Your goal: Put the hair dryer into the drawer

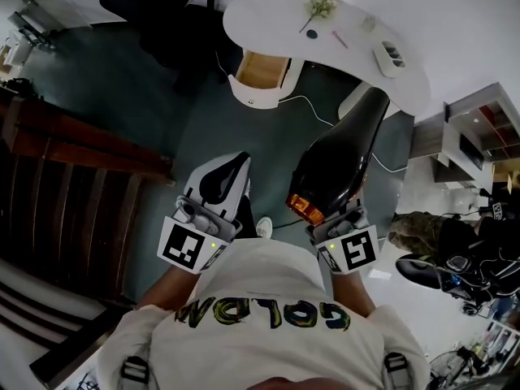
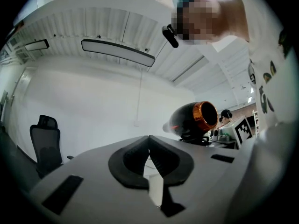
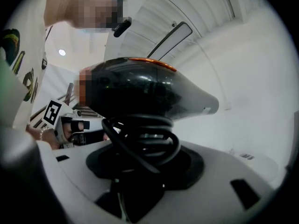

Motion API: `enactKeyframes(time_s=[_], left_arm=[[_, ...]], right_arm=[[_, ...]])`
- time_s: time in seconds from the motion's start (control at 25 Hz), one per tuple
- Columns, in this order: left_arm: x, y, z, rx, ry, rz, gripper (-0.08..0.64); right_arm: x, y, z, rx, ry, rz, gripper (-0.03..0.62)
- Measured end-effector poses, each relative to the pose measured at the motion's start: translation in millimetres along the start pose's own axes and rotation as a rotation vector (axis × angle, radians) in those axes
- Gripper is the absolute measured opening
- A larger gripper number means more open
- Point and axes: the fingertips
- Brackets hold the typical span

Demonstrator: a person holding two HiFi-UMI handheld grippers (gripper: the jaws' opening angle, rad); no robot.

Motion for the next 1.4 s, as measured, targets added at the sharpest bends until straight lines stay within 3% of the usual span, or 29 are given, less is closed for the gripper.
enactKeyframes(time_s=[0.76,1.4], left_arm=[[201,7,97,-0.023,-0.011,-0.017,0.012],[278,-15,177,0.002,-0.037,-0.053,0.012]], right_arm=[[-55,6,219,0.017,-0.003,-0.004,0.245],[-121,-11,308,0.042,-0.037,0.010,0.245]])
Point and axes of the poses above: the fingertips, and each gripper's own axes: z forward along the fingers, x to its left, y out of its top
